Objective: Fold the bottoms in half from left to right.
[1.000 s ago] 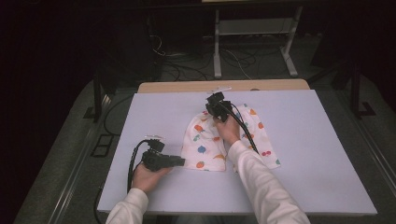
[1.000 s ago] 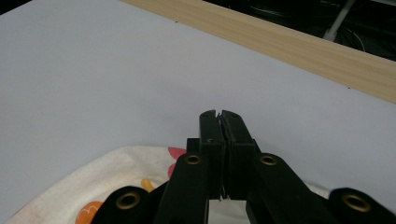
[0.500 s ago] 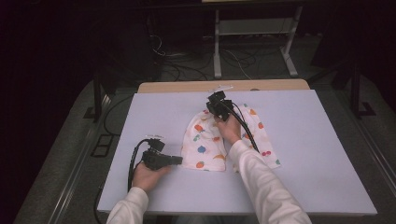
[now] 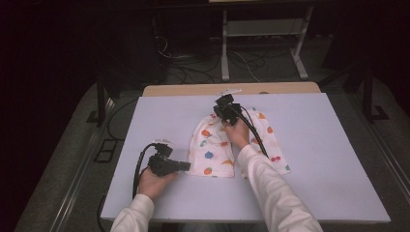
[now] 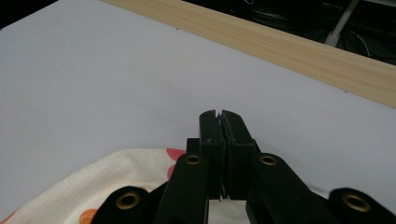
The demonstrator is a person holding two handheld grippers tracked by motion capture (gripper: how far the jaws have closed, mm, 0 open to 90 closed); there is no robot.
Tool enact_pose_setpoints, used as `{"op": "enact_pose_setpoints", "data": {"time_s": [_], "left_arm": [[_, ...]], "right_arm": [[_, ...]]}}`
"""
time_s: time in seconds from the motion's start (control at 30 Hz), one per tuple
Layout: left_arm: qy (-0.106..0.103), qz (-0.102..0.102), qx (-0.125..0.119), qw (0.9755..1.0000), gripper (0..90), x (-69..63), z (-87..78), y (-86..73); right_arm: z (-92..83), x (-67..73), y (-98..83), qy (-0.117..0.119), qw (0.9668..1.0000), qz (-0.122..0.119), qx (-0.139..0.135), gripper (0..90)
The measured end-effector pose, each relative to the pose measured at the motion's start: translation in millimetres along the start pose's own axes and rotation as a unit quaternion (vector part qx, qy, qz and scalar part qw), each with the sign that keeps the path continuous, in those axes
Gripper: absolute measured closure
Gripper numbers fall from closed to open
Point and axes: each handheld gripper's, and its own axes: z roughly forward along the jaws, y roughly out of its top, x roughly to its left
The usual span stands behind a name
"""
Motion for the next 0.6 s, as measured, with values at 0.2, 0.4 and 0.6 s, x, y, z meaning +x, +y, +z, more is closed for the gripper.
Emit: {"op": "enact_pose_setpoints", "data": {"time_s": [0.2, 0.4, 0.6], "left_arm": [[-0.009, 0.003, -0.007, 0.9999, 88.9, -4.7, -2.0, 1.5], [-0.023, 0.015, -0.011, 0.9996, 88.9, -15.3, -0.8, 5.0], [-0.034, 0.026, -0.009, 0.999, 88.8, -27.0, 2.3, 11.0]], "right_arm": [[-1.1, -2.8, 0.8, 0.002, 1.0, 0.004, 0.0, 86.8], [-3.4, -8.3, 2.1, 0.007, 0.9999, 0.012, -0.003, 86.8], [-8.5, -13.9, 3.8, 0.009, 0.9998, 0.015, -0.004, 86.8]]}}
